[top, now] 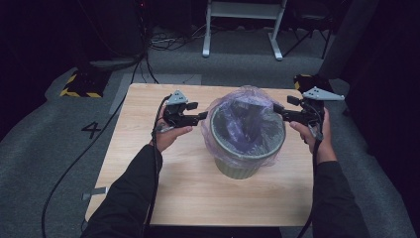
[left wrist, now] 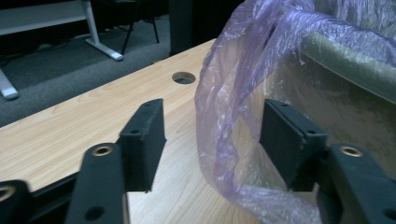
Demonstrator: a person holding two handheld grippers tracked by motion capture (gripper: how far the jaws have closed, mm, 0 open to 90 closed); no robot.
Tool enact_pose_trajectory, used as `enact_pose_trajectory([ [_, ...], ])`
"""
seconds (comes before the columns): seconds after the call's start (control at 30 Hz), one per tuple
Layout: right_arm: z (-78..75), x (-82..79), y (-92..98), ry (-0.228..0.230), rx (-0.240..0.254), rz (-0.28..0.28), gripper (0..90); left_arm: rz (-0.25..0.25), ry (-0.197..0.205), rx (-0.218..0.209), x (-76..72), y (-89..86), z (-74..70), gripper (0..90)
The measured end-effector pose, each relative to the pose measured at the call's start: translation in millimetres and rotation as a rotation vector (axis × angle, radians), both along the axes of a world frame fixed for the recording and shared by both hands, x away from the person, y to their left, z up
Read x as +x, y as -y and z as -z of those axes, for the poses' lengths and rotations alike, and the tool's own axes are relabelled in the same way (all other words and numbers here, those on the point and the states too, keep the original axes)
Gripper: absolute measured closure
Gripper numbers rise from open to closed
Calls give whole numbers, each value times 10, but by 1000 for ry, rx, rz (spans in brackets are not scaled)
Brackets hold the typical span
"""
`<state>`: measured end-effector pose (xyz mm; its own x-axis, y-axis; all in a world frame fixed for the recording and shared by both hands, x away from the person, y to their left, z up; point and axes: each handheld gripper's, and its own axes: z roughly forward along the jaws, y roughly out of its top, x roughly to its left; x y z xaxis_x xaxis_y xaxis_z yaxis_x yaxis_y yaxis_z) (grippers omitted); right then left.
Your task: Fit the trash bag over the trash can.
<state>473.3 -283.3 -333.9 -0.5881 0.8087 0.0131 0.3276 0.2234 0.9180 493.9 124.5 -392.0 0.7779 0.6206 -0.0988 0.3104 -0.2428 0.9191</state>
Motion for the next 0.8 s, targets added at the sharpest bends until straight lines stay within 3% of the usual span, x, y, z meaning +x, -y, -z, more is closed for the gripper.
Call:
enact_pose_trajectory([
  [0.1,9,92,-35,-22,-3,-34,409,24,7,9,24,67,-6,519],
  [0.13,1,106,-38,-20,5,-39,506,28,13,16,29,91,-9,561],
  [0.27,-33,131,-38,2,14,-73,716,63,28,31,38,179,-10,677],
  [0.43,-43,161,-13,9,15,-55,900,102,31,47,44,289,-10,812],
  [0.5,-22,182,-17,2,3,-28,900,106,31,48,51,324,-13,842],
  [0.6,10,201,-28,-7,13,-35,900,112,31,50,56,378,-16,852],
  [0.73,-6,182,-30,6,47,-39,774,117,35,45,65,413,-20,858],
  [0.8,-28,176,-39,14,51,-31,639,108,28,45,78,420,-14,857],
])
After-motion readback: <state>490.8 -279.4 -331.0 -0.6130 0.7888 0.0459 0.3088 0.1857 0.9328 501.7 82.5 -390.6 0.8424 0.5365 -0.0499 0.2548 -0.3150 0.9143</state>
